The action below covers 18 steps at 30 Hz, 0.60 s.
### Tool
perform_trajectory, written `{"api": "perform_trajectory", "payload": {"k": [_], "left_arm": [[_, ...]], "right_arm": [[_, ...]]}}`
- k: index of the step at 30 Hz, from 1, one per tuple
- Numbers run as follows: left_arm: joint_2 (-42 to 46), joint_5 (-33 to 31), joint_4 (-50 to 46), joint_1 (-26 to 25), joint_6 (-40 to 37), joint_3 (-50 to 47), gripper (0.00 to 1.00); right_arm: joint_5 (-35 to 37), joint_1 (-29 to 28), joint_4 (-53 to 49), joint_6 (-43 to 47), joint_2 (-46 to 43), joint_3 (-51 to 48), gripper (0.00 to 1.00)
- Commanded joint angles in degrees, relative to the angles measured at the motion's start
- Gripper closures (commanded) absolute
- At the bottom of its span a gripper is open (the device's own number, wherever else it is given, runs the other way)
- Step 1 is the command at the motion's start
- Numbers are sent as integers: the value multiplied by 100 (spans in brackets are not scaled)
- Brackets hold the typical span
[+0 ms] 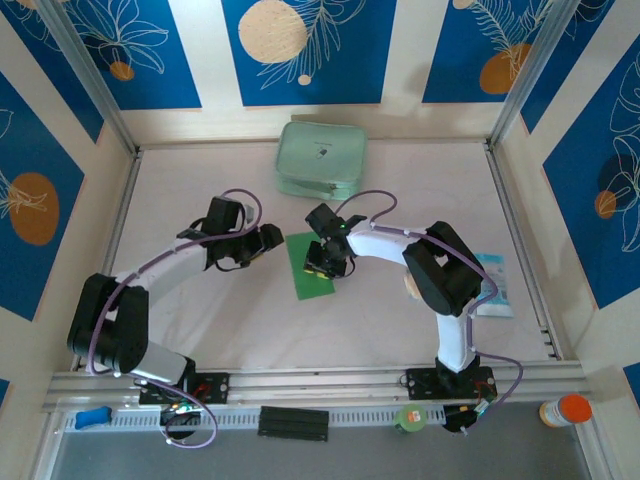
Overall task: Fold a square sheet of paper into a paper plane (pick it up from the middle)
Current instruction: Fold the triangle a second time at the center of the table.
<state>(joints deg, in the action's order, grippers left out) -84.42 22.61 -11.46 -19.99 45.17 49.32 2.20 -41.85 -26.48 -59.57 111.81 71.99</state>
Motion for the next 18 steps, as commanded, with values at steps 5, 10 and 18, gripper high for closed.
{"api": "perform_trajectory", "payload": {"k": [5,10,18], "left_arm": [[-790,1145,752,6,168,238,26],[-1376,1494,1084,-90,315,565,31],[-2131,1539,1846,-343,782,795,45]], "right_arm": [[84,12,452,23,-881,-441,59],[243,121,710,-128,-1686,-1214,51],[-172,381,1091,-63,-2346,-2347,45]]}}
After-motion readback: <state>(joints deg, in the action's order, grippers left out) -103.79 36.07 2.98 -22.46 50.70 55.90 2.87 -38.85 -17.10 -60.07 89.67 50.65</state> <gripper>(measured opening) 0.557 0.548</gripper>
